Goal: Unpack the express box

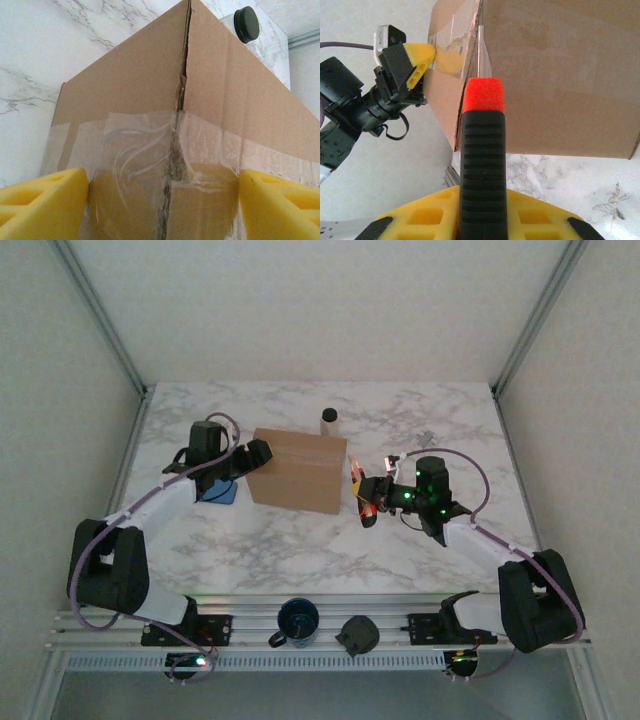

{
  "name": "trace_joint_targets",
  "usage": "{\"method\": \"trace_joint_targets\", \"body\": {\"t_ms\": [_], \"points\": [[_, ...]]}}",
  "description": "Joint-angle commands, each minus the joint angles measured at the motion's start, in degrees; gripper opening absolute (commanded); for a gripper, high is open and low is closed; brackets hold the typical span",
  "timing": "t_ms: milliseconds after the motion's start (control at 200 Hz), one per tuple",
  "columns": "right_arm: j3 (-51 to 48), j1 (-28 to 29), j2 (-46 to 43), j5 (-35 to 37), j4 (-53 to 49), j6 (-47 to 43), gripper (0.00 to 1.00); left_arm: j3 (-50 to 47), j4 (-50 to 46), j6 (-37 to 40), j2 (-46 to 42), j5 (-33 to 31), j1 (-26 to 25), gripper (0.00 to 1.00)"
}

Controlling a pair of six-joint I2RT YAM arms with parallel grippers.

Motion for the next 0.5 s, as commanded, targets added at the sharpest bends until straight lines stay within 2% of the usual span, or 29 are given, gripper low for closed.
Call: {"method": "trace_joint_targets", "body": {"t_ms": [0, 491], "points": [[0.2, -0.3, 0.4, -0.8, 2.4, 0.6, 0.00, -3.1, -9.1, 0.5, 1.4, 0.1, -0.6, 0.76], [0.7, -0.2, 1.7, -1.9, 4.0, 1.6, 0.00, -2.9, -9.0, 0.5, 1.4, 0.1, -0.5, 0.76]]}}
